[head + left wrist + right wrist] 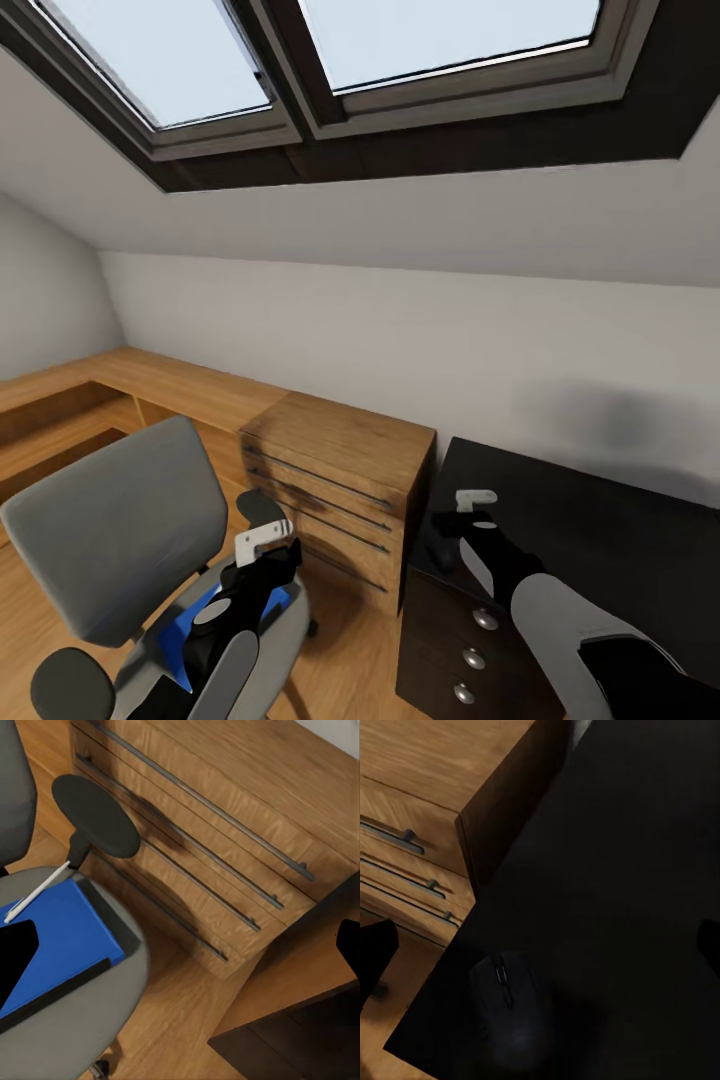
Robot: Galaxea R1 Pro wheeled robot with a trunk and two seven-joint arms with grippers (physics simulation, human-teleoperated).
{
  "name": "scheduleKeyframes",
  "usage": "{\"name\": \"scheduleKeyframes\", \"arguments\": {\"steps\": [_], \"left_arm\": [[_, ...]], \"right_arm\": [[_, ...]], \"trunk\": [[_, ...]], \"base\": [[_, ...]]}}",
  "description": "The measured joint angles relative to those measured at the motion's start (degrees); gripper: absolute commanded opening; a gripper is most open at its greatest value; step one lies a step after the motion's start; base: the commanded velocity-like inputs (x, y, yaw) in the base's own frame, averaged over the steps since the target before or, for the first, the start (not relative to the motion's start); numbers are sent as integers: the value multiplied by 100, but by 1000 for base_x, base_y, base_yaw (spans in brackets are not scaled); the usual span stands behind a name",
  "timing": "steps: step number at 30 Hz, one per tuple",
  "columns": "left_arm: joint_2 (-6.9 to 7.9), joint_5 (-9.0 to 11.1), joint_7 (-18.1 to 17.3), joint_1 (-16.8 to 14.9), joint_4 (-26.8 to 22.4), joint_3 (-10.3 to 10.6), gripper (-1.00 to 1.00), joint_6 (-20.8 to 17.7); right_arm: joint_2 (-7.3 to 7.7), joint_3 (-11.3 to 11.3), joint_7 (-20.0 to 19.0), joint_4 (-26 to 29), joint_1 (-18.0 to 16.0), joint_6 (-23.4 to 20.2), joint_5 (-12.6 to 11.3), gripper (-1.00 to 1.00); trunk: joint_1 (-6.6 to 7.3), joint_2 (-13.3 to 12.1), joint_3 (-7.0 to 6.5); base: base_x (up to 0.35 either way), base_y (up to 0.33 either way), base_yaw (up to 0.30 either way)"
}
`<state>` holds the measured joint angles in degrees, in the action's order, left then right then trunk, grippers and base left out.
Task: In the bedroom, organize the workspace by keeping the computer under the desk, ensuring the monitor is on the desk, placing the keyboard on the desk next to the monitor, placing the mouse on the desk next to the keyboard, moving the folder from the swivel chair onto the desk next to the mouse, stacking the notebook on top of the folder with the pen on top of the notebook, and positioning the swivel chair next to the desk.
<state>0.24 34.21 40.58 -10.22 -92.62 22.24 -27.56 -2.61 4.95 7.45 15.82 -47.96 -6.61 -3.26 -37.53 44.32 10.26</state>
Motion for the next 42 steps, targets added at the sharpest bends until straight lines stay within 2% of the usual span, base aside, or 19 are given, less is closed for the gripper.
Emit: {"name": "scheduleKeyframes", "arguments": {"steps": [15, 21, 25, 42], "left_arm": [[-16, 3, 9, -1, -3, 11, 100, 11], [-17, 3, 9, -1, -3, 11, 100, 14], [-17, 3, 13, -1, -3, 11, 100, 24], [-17, 3, 11, -1, -3, 11, 100, 29]], "right_arm": [[-15, 6, -39, -11, 0, 9, -29, 100], [-21, 5, -176, -2, 0, -362, -39, 100], [-17, -3, -415, 29, 0, -557, -46, 100], [-18, -6, -522, 34, 0, -647, -48, 100]], "trunk": [[-329, 601, 270], [-461, 842, 377], [-549, 1003, 449], [-923, 1685, 755]], "base": [[0, 0, 0], [0, 0, 0], [0, 0, 0], [0, 0, 0]]}}
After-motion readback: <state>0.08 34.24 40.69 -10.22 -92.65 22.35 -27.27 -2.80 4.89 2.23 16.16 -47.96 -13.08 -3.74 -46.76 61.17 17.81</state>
